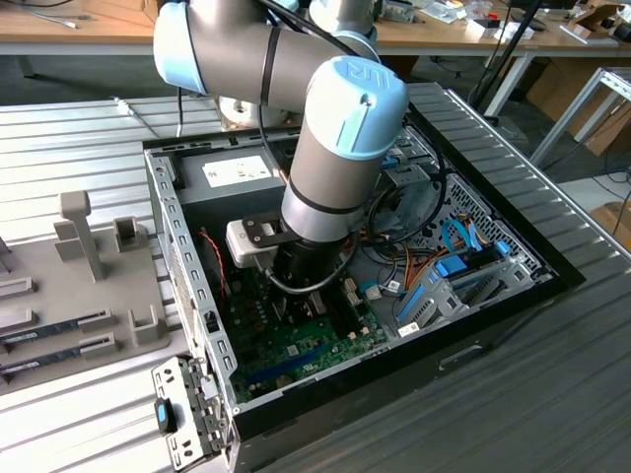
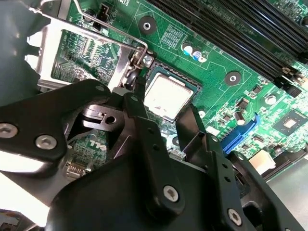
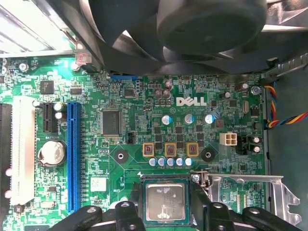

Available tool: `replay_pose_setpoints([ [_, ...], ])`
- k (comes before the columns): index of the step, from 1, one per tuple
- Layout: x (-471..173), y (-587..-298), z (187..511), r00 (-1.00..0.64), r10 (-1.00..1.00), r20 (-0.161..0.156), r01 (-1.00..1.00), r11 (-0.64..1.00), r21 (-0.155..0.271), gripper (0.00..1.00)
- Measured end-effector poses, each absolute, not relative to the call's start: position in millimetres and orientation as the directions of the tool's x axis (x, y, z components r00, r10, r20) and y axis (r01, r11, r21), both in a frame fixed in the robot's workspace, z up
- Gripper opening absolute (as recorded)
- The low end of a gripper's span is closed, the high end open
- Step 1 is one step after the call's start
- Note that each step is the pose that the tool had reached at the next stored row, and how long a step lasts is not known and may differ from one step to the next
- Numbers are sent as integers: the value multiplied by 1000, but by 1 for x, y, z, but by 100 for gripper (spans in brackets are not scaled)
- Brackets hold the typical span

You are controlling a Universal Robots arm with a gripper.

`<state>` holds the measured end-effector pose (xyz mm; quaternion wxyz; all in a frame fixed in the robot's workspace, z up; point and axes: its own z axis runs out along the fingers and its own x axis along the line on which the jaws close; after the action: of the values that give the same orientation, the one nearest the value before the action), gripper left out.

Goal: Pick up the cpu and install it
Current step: 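Close the cpu cover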

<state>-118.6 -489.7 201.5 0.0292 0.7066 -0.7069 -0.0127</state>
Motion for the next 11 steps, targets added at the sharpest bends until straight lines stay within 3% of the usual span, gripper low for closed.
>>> replay_pose_setpoints([
  [7,-118,-489,214,0,-1000,19,-998,1,59,51],
  [11,-107,-488,214,0,-1000,4,-998,0,61,26],
])
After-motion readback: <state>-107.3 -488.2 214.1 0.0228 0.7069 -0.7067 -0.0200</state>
